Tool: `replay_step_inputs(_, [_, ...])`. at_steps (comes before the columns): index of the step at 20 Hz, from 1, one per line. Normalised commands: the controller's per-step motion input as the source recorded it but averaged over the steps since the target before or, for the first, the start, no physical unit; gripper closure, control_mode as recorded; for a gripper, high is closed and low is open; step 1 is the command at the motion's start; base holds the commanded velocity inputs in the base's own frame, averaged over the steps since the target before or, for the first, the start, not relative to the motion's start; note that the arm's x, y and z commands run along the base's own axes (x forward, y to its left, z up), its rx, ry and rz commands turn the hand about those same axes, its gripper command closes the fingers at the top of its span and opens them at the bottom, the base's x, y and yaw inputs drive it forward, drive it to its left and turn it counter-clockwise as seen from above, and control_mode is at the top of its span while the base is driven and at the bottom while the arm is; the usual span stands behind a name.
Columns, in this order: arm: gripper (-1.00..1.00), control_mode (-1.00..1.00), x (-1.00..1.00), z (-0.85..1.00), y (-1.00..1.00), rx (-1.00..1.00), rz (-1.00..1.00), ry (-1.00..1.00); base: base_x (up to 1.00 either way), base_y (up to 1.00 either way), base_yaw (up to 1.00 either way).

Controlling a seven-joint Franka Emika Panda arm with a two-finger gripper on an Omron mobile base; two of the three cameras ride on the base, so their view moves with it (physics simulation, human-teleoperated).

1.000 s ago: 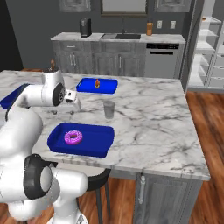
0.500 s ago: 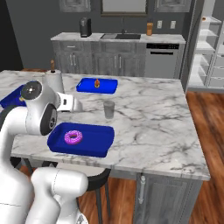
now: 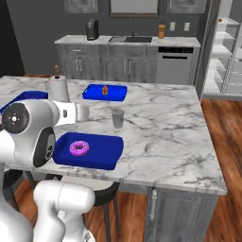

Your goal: Take the donuts from the fridge and place them on the empty tray on the dining counter.

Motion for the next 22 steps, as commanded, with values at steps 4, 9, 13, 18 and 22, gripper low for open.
replay_step_inputs(4, [-1.00, -1.00, -0.54, 0.34, 0.00, 0.00, 0.00, -0.08, 0.00, 0.00, 0.00])
replay_step_inputs(9, [-1.00, -1.00, -0.47, 0.00, 0.00, 0.00, -0.12, -0.13, 0.00, 0.00, 0.00])
replay_step_inputs(13, [-1.00, -1.00, -0.14, 0.00, 0.02, 0.00, -0.13, -0.05, 0.00, 0.00, 0.00])
replay_step_inputs(18, [-1.00, 1.00, -0.11, 0.00, 0.04, 0.00, -0.07, -0.06, -0.07, -0.07, -0.01])
replay_step_inputs(22, [-1.00, 1.00, 0.00, 0.00, 0.00, 0.00, 0.00, 0.00, -0.17, -0.15, 0.00])
